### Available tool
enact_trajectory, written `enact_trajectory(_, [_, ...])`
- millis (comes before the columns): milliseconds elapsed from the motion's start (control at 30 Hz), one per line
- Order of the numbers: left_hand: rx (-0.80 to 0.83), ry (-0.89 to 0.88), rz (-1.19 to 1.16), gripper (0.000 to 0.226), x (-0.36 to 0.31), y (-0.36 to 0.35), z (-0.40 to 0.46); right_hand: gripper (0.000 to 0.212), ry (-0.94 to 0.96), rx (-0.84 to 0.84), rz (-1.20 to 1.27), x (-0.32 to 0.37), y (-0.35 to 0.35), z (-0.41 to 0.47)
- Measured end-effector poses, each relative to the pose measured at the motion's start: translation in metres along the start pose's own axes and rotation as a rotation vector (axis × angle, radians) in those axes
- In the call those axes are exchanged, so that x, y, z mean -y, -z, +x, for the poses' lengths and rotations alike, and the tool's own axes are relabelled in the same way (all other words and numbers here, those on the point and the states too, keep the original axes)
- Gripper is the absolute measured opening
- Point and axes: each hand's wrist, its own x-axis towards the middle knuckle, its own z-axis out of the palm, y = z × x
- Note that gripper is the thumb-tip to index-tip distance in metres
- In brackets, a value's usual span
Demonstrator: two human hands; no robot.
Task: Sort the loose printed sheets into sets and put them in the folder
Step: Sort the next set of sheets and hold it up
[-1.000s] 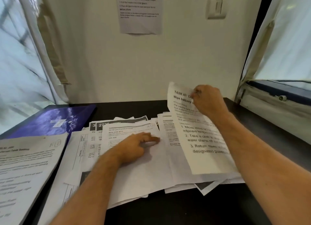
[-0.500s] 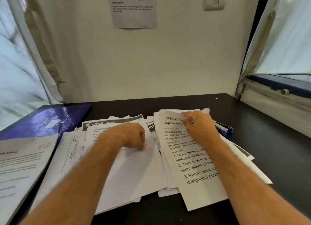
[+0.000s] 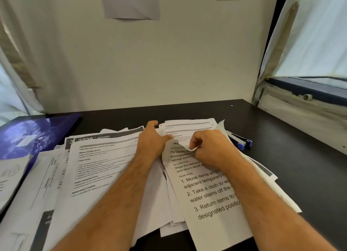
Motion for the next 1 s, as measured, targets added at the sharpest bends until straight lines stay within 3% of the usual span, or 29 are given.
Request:
enact_trajectory(133, [0.064,0.039,-0.036,0.083,0.007,-0.003,0.008,0.021,0.024,0.018,0.031,0.001,-0.003,0.000])
enact_trajectory(267, [0.051,0.014,-0.093,0.072,0.008,-0.001,0.009,0.020,0.020,0.034,0.087,0.000,-0.001,-0.006])
enact_trajectory(400, [0.121,-0.218,0.314,0.085,0.012,-0.006,0.008,0.025,0.033,-0.011,0.143,-0.003,0.002,-0.010])
enact_trajectory(500, [0.224,-0.172,0.495,0.091,0.010,-0.010,0.005,0.026,0.015,-0.051,0.236,-0.009,-0.001,-0.011])
enact_trajectory(567, [0.220,-0.183,0.404,0.083,0.007,-0.011,0.002,0.027,-0.002,-0.081,0.285,-0.015,-0.006,-0.010])
enact_trajectory(800, [-0.012,-0.139,-0.358,0.040,0.005,-0.008,0.001,0.034,0.063,-0.202,0.397,-0.023,-0.008,-0.012])
enact_trajectory(1000, [0.011,-0.048,-0.692,0.024,0.004,-0.003,0.001,0.031,0.201,-0.406,0.436,-0.026,-0.006,-0.014])
